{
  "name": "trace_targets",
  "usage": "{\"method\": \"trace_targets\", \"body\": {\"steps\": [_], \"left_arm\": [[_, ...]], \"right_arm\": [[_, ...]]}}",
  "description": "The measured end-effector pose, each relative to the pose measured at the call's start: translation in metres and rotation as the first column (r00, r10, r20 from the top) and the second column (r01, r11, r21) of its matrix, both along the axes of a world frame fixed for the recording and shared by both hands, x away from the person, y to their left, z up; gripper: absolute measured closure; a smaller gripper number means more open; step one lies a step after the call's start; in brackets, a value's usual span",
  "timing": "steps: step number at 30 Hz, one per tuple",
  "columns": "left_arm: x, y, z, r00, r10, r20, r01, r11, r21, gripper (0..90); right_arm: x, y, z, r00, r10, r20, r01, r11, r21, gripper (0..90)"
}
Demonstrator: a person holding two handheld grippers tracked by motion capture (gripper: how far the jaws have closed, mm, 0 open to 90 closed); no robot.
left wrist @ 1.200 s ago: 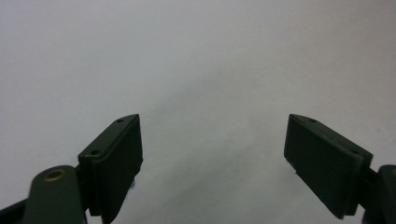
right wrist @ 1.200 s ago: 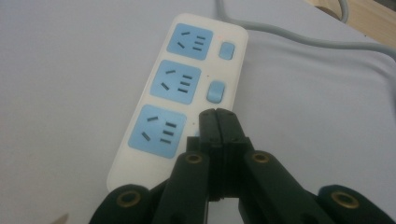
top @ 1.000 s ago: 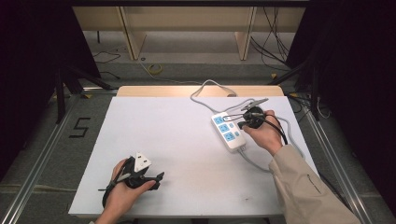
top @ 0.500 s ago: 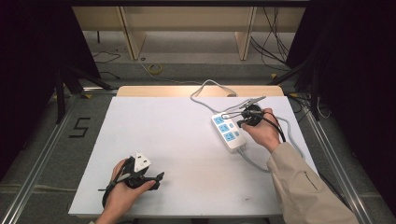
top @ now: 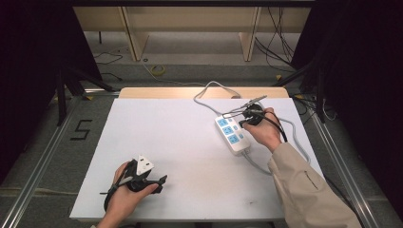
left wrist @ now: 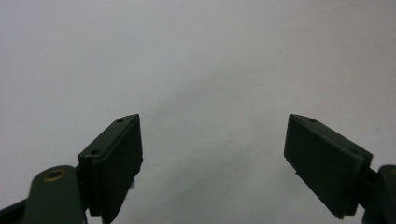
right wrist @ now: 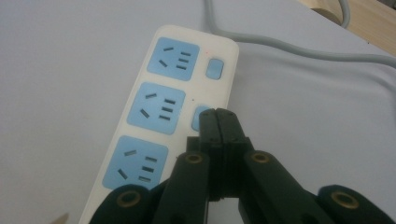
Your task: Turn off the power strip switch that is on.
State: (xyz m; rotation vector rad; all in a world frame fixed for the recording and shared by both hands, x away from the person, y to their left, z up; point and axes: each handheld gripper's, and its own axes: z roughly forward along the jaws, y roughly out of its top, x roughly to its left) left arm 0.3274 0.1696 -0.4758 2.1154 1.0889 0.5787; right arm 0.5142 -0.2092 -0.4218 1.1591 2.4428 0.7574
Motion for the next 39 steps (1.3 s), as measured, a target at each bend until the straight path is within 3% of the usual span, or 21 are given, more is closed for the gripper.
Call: {"method": "trace_targets", "body": {"steps": [39], "left_arm": [[0.000,0.000,0.000,1.0000,-0.001,0.001,0.001,1.0000,-0.002,19.3]], "right_arm": [[0.032,0.017,-0.008,0.9998,-0.016,-0.010,0.016,1.000,-0.007,90.0]]}}
